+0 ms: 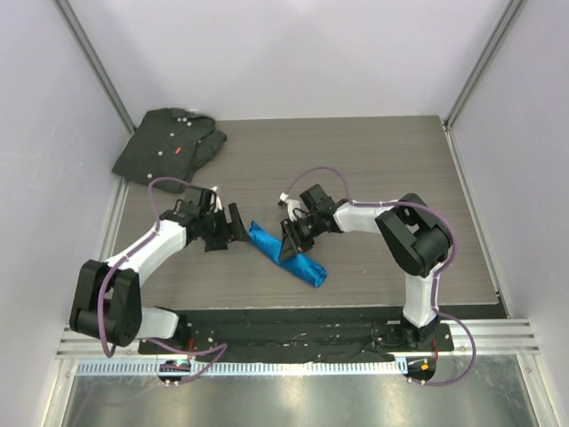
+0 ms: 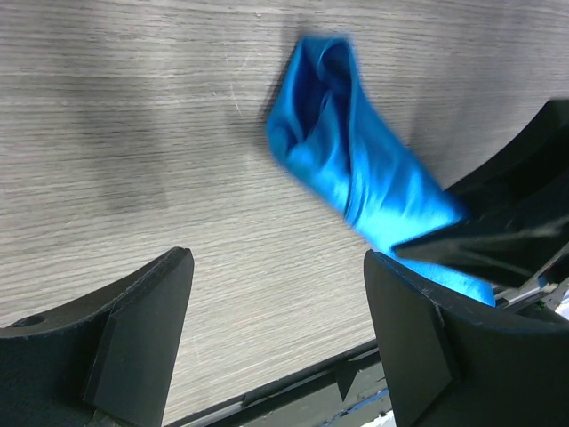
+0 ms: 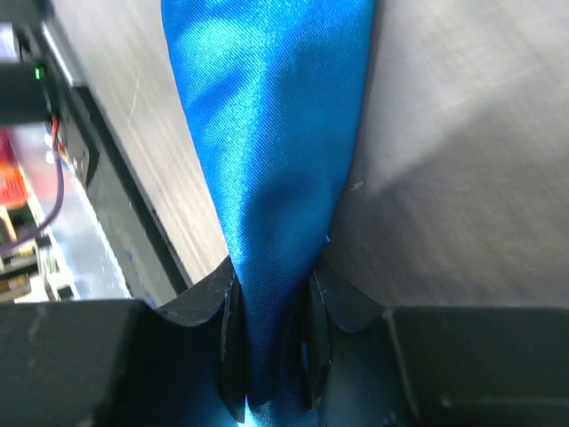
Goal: Fold the napkin, place the utensils inside, and roll it up
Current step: Roll the napkin with the utensil
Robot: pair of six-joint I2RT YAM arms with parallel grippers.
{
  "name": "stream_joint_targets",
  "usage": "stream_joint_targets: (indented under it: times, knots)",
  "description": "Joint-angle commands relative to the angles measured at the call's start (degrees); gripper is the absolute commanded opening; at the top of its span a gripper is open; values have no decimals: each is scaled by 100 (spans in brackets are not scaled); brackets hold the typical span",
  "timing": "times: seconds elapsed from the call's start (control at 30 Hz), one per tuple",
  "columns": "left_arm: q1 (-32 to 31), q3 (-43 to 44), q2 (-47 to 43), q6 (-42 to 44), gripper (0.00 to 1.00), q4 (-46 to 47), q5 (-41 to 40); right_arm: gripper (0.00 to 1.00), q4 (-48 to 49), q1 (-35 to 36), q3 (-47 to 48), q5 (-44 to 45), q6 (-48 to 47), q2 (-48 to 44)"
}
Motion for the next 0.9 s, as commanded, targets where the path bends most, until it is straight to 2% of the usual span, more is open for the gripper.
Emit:
stream_joint_targets:
  times: [0.0,0.1,0.23,0.33,0.53,0.67,0.7,0.77,0.8,0.87]
  knots:
    - [17,44,-213,-61,83,265,-63,20,310,-256,-15,1041,345,198]
    - [17,88,-222,-52,83,221,-71,18,328,-256,-59,1515,504,172]
    - [17,114,-283,-17,83,133,-133,18,258,-300,-225,2989,820,-30]
    - [17,158,-345,0,84,63,-151,19,319,-388,-357,3361,1031,-127]
    - [87,299,-520,115,87,-227,-309,28,293,-397,-349,3600,1102,-145]
    - [219,378,-757,238,91,-455,-178,46,284,-397,-270,3434,1006,-258]
    - [254,387,-819,299,93,-491,-168,55,301,-397,-252,3363,962,-302]
    - [342,422,-1029,369,99,-648,-168,64,293,-397,-165,3266,909,-442]
    - [377,422,-1109,474,100,-702,-168,72,275,-397,-121,3135,796,-496]
    - [491,457,-1302,580,100,-807,-186,80,214,-397,10,3090,716,-644]
